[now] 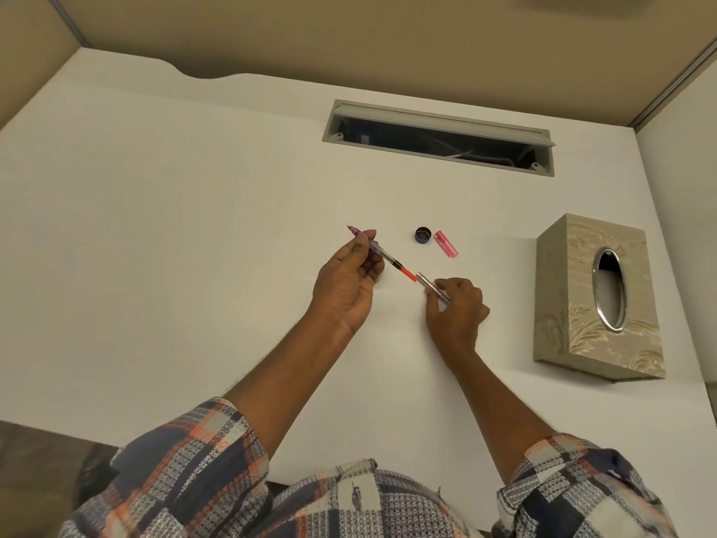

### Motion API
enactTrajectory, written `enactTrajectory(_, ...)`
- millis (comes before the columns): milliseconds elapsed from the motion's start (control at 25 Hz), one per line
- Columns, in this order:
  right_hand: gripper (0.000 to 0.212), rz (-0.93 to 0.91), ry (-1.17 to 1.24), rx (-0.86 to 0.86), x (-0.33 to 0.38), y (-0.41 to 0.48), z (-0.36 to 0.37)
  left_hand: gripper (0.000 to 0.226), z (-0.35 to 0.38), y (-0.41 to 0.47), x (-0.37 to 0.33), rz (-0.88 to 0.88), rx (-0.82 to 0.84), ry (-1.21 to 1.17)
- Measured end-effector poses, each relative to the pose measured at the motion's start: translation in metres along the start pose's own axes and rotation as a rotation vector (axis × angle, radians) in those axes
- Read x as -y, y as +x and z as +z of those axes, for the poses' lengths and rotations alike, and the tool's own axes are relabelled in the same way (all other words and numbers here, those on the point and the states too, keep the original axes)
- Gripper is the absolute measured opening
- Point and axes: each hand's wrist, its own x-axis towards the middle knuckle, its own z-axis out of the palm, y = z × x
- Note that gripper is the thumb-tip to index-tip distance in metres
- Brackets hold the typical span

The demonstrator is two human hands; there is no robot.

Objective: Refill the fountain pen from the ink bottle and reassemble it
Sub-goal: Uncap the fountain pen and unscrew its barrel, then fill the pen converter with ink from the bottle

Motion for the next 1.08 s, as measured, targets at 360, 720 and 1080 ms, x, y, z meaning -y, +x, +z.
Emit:
enactTrajectory(360, 0.022, -0.029, -0.014, -0.015, -0.004, 0.000, 0.000, 0.018, -0.002, 0.006, 0.006, -0.019, 0.005, 0.010)
enactTrajectory(720, 0.025, -0.037, -0.015, -0.013, -0.006, 0.001, 0.001, 0.017, -0.004, 0.008, 0.007, -0.017, -0.001, 0.003)
enactTrajectory(1080, 0.030, -0.039, -0.002, 0.005, -0.008, 0.000, 0.001, 0.017, -0.003, 0.012, 0.011, -0.026, -0.004, 0.024)
